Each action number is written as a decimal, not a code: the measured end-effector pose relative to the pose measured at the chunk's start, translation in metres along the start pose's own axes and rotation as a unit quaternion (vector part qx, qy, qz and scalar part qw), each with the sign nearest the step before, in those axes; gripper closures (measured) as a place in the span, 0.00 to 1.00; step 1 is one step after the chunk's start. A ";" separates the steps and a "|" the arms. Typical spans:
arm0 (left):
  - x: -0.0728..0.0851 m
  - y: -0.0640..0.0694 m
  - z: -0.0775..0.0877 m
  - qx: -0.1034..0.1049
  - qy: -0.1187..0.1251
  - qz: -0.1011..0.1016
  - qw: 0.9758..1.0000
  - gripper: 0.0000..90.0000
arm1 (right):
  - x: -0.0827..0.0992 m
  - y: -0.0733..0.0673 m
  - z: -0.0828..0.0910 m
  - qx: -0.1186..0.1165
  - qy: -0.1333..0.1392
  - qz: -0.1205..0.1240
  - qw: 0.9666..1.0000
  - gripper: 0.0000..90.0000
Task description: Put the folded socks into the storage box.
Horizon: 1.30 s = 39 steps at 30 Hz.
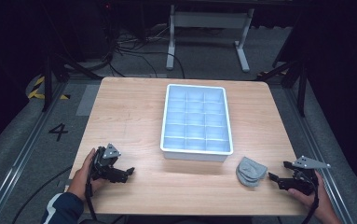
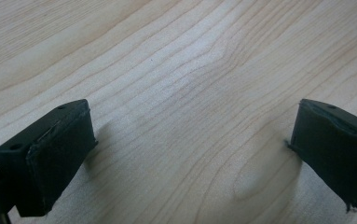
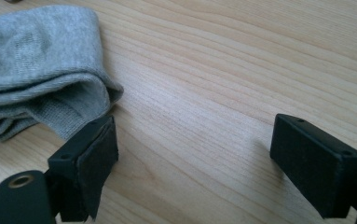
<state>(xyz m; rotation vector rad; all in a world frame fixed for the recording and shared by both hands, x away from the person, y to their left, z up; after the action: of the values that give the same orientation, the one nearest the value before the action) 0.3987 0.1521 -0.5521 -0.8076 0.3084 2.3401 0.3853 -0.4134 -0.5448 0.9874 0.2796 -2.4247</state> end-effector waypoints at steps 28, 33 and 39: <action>0.011 0.000 0.009 0.010 -0.001 -0.018 1.000 0.00 | 0.001 0.001 0.001 -0.007 -0.003 0.005 1.000 0.17; 0.013 -0.001 0.010 0.013 0.000 -0.016 1.000 0.00 | 0.001 0.000 0.002 -0.011 -0.007 0.007 1.000 0.17; 0.013 -0.001 0.010 0.013 -0.001 -0.017 1.000 0.00 | 0.002 0.002 0.003 -0.011 -0.006 0.010 1.000 0.19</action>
<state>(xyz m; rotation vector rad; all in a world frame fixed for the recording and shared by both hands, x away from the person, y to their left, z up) 0.3867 0.1635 -0.5523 -0.7929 0.3213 2.3006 0.3835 -0.4167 -0.5437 0.9598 0.2909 -2.4035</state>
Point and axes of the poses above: each handheld gripper's, and its own axes: z roughly backward along the jaws, x roughly out of its underside, y roughly to its right, the point moved 9 cm from there along -z, roughly forward along the jaws, and after that the axes turned 3 degrees about -y, right-handed, at the moved point
